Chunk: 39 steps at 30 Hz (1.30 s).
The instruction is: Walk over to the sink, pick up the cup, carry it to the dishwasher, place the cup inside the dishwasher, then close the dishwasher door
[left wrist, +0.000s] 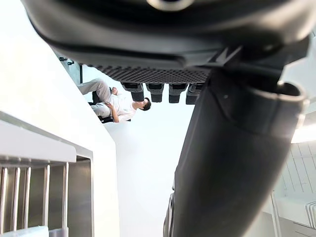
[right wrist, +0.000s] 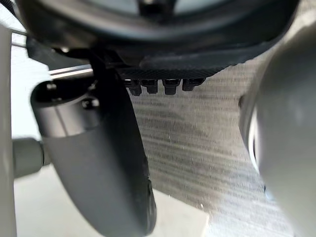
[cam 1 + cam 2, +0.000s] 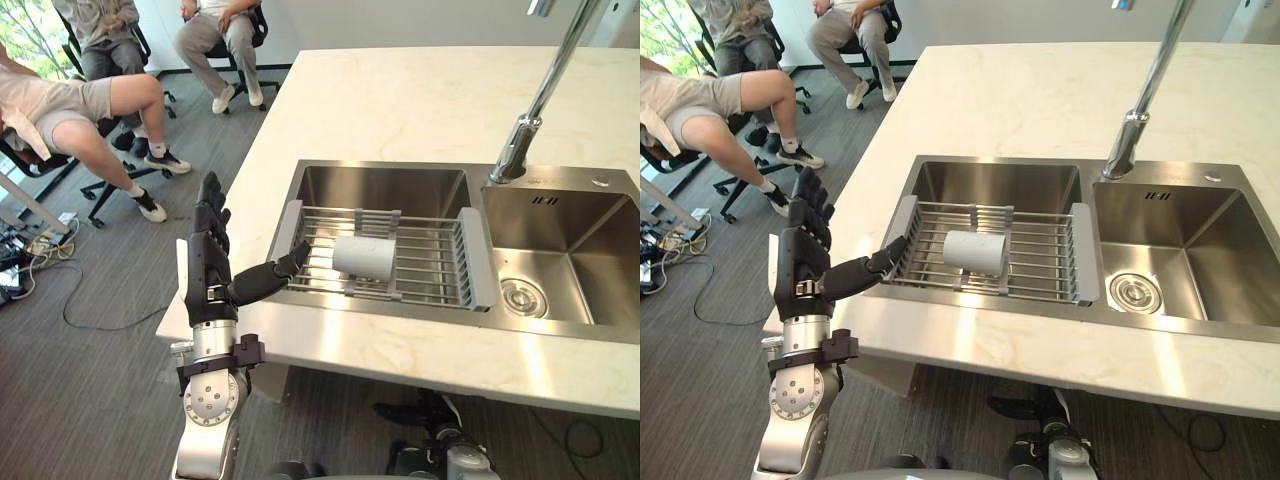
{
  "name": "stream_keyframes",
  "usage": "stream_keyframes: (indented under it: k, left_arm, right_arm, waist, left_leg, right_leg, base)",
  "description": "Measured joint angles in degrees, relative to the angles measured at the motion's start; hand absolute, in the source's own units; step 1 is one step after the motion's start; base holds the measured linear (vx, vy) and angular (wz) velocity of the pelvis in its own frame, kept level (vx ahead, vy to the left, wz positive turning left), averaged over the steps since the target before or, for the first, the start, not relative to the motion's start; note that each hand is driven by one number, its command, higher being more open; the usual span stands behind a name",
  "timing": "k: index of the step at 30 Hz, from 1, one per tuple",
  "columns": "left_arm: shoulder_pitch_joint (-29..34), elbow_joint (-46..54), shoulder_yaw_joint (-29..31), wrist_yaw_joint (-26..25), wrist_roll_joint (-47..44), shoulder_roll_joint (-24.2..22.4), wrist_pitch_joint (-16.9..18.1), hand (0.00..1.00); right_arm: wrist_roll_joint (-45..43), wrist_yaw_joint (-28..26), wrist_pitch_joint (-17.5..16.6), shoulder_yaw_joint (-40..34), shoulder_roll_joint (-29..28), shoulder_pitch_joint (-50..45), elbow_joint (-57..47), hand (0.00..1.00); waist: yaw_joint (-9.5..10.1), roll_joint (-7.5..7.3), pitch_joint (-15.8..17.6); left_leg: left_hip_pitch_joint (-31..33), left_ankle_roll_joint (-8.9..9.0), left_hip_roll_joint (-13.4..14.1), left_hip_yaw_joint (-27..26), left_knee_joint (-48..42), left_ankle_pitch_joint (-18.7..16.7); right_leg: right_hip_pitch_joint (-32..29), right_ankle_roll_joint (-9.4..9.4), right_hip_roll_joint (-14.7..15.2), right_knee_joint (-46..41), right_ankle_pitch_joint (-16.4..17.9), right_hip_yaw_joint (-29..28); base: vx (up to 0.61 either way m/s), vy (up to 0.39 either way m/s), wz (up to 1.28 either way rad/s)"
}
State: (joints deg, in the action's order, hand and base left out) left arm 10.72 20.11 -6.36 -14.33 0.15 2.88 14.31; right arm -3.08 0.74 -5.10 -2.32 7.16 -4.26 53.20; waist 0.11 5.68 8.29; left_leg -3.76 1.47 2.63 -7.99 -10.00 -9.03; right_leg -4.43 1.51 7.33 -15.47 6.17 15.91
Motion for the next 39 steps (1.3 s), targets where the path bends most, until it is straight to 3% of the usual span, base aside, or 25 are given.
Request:
stream_keyframes:
  k: [3, 5, 8, 10, 11, 12, 14, 19, 39]
  left_arm:
    - [-1.4, 0.0, -1.2, 1.0, 0.0, 0.7, 0.1, 1.0]
    - [-2.2, -1.0, -1.5, 1.5, -0.1, 1.3, -0.1, 1.0]
    - [-2.5, -2.7, -1.6, 1.7, -0.3, 1.7, -0.2, 1.0]
    - [-2.8, -2.7, -1.7, 1.7, -0.3, 2.1, -0.1, 1.0]
    - [-3.3, -2.7, -1.7, 1.7, -0.2, 2.4, -0.1, 1.0]
    - [-3.4, -2.7, -1.6, 1.7, -0.2, 2.7, -0.1, 1.0]
    - [-3.5, -2.7, -1.1, 1.4, -0.2, 4.1, -0.2, 1.0]
    - [-3.5, -2.8, -1.8, 1.7, 0.0, 5.0, -0.6, 1.0]
    - [-7.0, -14.6, -8.0, 7.3, 15.0, 12.1, -2.9, 1.0]
  right_arm:
    - [-0.4, 0.5, 0.1, -0.4, 0.4, -1.0, 0.0, 1.0]
    - [-0.8, 0.6, 0.1, -0.6, 0.2, -1.2, 0.0, 1.0]
    - [-2.0, 0.5, 0.0, 0.5, 0.1, -2.4, 0.0, 1.0]
    - [-2.2, 0.8, 0.0, 0.4, 0.4, -2.3, 0.1, 1.0]
    - [-2.3, 0.6, 0.0, 0.5, 1.0, -2.1, 0.1, 1.0]
    - [-2.3, 0.7, 0.1, 0.5, 1.1, -1.9, 0.3, 1.0]
    - [-2.3, 0.5, 0.1, 0.6, -0.3, -2.1, -0.1, 1.0]
    - [-2.2, 0.3, 0.1, 0.6, -0.6, -3.0, -0.1, 1.0]
    - [-2.1, -0.8, 0.1, 1.6, -0.5, -2.5, 0.3, 1.0]
  waist:
    - [0.21, 0.16, -0.2]
    - [0.26, -0.43, 0.1]
    - [1.97, -0.97, 0.5]
    - [2.31, -0.34, 0.1]
    - [2.34, 0.78, -0.4]
    - [2.4, 0.91, -0.7]
    - [2.46, -1.08, -1.4]
    - [2.66, -1.94, -1.4]
    - [0.81, -1.8, -2.6]
  left_leg:
    - [0.5, 0.49, 0.9, 1.3, -0.5, 0.3]
    - [3.7, 1.01, 1.4, 3.0, -7.2, 0.0]
    - [8.1, 3.34, 3.2, 3.2, -21.2, -2.3]
    - [10.2, 2.77, 2.9, 4.4, -18.5, -3.8]
    - [10.8, 1.68, 2.8, 6.3, -9.8, 1.0]
    - [10.4, 1.02, 2.9, 6.1, -8.9, 0.8]
    - [9.4, -0.02, 1.9, 4.8, -5.2, 2.3]
    - [4.0, -0.93, -0.8, 2.7, 4.4, 6.7]
    - [3.8, -1.37, -1.7, 3.4, 10.4, 10.3]
  right_leg:
    - [1.7, -0.4, -1.3, 2.7, -0.2, 1.5]
    - [3.8, -0.91, -1.4, 5.2, -0.6, 3.0]
    - [9.7, -1.5, -2.6, 9.9, -1.9, 3.9]
    - [10.2, -1.54, -2.9, 10.2, -1.8, 3.7]
    - [9.9, -1.29, -4.1, 10.1, -1.6, 3.2]
    - [9.7, -1.01, -4.3, 10.0, -1.4, 2.7]
    - [8.2, -0.9, -3.6, 9.8, -1.5, 0.3]
    - [8.3, -0.33, -1.7, 11.0, -1.9, -1.9]
    - [9.5, -0.53, -2.6, 19.5, -6.8, -1.2]
  base:
    - [0.1, -0.105, 0.24]
    - [0.07, -0.115, 0.35]
    - [0.07, -0.051, 0.09]
    - [0.04, 0.046, -0.09]
    - [0.03, 0.086, -0.13]
    - [0.04, 0.097, -0.2]
    - [0.05, 0.065, -0.18]
    - [0.05, 0.047, -0.16]
    - [-0.01, 0.001, 0.01]
